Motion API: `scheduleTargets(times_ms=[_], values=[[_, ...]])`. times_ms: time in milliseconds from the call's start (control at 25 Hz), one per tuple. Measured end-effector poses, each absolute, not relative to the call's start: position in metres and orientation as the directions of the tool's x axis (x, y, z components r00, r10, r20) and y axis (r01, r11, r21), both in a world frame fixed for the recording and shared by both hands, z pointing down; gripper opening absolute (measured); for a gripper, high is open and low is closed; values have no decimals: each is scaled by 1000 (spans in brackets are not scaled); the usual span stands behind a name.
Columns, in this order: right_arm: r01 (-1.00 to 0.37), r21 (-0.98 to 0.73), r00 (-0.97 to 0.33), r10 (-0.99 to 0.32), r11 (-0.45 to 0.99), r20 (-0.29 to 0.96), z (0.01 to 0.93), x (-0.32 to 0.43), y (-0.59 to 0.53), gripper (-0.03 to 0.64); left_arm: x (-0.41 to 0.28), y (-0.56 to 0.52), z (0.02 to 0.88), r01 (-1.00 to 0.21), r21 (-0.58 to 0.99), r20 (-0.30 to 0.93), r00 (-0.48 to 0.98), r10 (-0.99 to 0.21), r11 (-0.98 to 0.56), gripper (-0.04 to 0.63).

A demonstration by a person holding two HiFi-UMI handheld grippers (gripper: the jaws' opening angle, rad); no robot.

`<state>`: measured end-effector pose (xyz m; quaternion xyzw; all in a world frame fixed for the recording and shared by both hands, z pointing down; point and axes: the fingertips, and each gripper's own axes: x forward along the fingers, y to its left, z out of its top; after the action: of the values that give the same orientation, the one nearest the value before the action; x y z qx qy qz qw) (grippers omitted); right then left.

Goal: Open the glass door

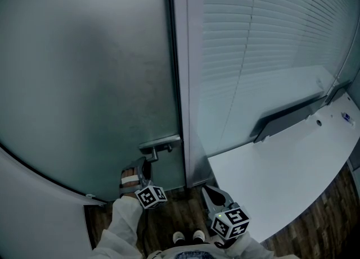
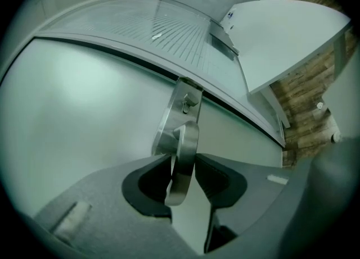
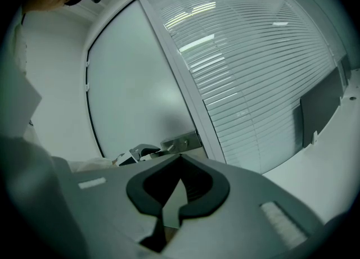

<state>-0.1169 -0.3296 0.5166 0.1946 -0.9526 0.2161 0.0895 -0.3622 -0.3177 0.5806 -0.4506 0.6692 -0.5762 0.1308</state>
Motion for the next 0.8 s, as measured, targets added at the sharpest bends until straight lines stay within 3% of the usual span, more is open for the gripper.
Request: scheduleTargets(times_ms=[360,800], values=[[-397,-391,-912,-311,830,266,524,-120,-327,6,-360,-319,576,-465,-885,297,-550,-781,-9,140],[-396,-410,-906,-276,821,323,544,-101,-324,6,-365,-319,582,-641,-740,262,-555,-789,205,156]])
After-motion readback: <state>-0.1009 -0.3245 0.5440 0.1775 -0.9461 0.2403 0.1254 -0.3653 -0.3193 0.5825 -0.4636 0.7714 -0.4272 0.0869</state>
